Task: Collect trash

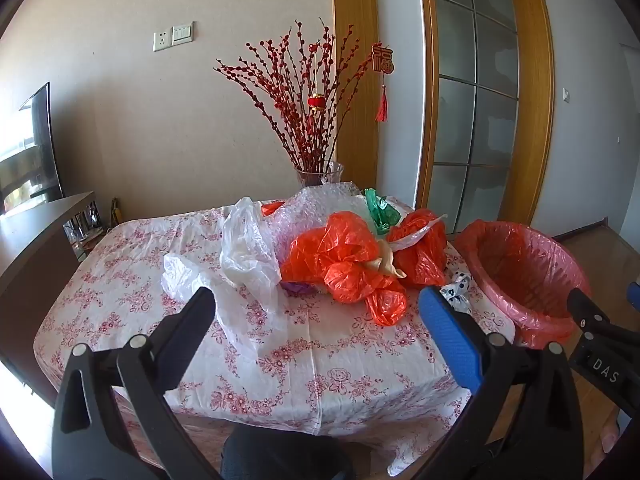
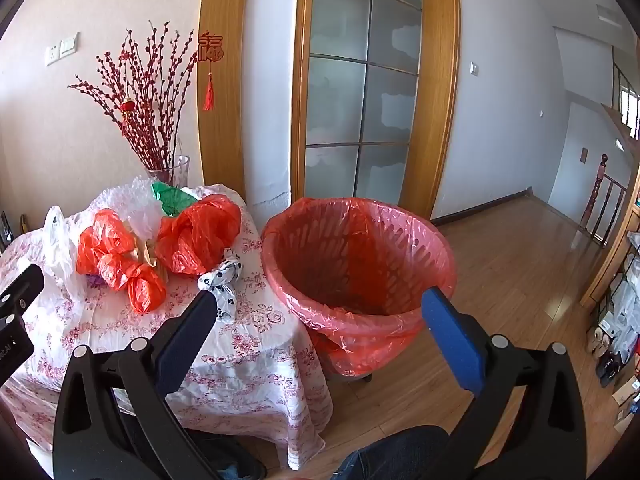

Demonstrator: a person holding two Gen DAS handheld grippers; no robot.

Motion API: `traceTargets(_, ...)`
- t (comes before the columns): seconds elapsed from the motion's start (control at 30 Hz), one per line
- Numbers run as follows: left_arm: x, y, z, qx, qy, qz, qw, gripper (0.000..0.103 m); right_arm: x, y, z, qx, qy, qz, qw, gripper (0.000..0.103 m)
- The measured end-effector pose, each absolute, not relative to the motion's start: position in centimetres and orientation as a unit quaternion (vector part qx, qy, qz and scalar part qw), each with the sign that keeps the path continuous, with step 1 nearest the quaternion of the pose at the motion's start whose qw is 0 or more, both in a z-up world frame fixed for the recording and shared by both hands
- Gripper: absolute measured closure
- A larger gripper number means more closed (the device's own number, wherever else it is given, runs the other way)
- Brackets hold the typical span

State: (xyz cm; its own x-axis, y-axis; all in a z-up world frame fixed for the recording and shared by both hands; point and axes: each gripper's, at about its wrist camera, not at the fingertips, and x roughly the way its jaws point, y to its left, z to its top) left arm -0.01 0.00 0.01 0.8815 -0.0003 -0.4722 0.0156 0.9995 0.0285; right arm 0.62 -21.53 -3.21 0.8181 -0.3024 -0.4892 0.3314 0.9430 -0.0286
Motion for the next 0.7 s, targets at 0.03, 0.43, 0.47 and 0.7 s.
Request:
traceTargets(0.03,-0.01,0.00,0.01,0.016,0.243,-0.004,0.970,0.004,0.63,-21.51,-3.22,0.028,0.252,-0.166,0.953,0.002)
traceTargets(0.43,-0.07,-0.05,0.01,0.015,0.245,-0.005,0.969,0.004,0.66,-21.45,-3.30,0.027,0.252,-0.167,0.953,0.002)
traceTargets(0.47,-0.11,-0.08,0.01,0.015,0.245,-0.005,0.969,0.004,0.66,-21.46,-3.30,0.027,0.252,-0.167,0.953,0.002)
traceTargets(0.7,-0.02,0.01,0.01,0.014,0.245,-0.004,0.969,0.004,0.68,-21.53,-3.30,0.028,0.252,-0.166,0.953,0.002)
